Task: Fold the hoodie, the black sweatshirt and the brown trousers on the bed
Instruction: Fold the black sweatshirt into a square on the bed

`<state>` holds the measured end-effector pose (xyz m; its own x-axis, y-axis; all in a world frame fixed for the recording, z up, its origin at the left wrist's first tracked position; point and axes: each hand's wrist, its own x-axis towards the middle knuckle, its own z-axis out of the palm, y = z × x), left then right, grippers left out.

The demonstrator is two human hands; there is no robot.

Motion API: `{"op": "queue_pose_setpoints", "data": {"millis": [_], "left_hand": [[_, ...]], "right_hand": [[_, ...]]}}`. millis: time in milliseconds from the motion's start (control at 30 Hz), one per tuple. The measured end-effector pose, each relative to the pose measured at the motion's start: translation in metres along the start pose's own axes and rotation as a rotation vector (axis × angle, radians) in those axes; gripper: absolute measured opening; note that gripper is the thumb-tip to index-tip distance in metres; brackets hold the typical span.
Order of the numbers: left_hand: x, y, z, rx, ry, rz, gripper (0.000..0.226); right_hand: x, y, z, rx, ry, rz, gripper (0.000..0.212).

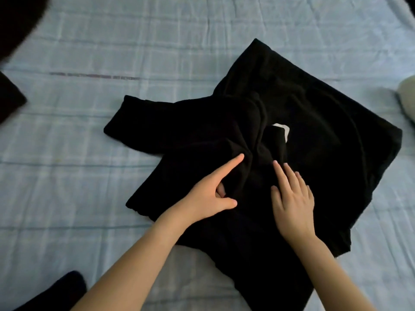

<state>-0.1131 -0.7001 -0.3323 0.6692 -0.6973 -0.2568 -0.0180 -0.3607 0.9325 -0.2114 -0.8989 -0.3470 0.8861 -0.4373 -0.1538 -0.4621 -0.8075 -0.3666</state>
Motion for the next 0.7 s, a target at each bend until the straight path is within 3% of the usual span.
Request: {"op": "queue_pose_setpoints", "data": {"millis": [133,233,300,333,400,467,567,633,700], "left_hand": [[-0.026,0.009,-0.014,-0.058,0.056,0.081,0.077],[-0.044,0.004,-0.052,-0.100,0.495,0.064,0.052],[-0.045,-0.011,-0.081,-0.136,0.857,-0.070,0.040],[-0.042,-0.019,-0.093,-0.239,0.945,-0.150,0.039],[-0.028,-0.033,-0.109,-0.533,0.907,-0.257,0.043],[-0.010,-0.041,-0.115,-0.662,0.819,-0.292,0.056],[0.012,-0.055,-0.117,-0.529,0.974,-0.407,0.072],[0.019,-0.059,-0.119,-0.429,1.161,-0.528,0.070],[0.023,-0.060,-0.120,-0.441,1.184,-0.486,0.069]], "right_hand": [[0.002,-0.014,-0.020,0.247,0.063,-0.028,0.056],[0.013,-0.053,-0.041,0.330,0.156,-0.200,0.054],[0.024,-0.092,-0.051,0.351,0.180,-0.375,0.053],[0.030,-0.111,-0.051,0.336,0.173,-0.474,0.054],[0.042,-0.144,-0.045,0.222,0.103,-0.654,0.059],[0.053,-0.162,-0.029,0.045,-0.033,-0.745,0.068],[0.068,-0.158,-0.002,-0.195,-0.176,-0.716,0.074],[0.071,-0.146,0.011,-0.300,-0.179,-0.720,0.064],[0.071,-0.136,0.019,-0.287,-0.146,-0.746,0.052]]}}
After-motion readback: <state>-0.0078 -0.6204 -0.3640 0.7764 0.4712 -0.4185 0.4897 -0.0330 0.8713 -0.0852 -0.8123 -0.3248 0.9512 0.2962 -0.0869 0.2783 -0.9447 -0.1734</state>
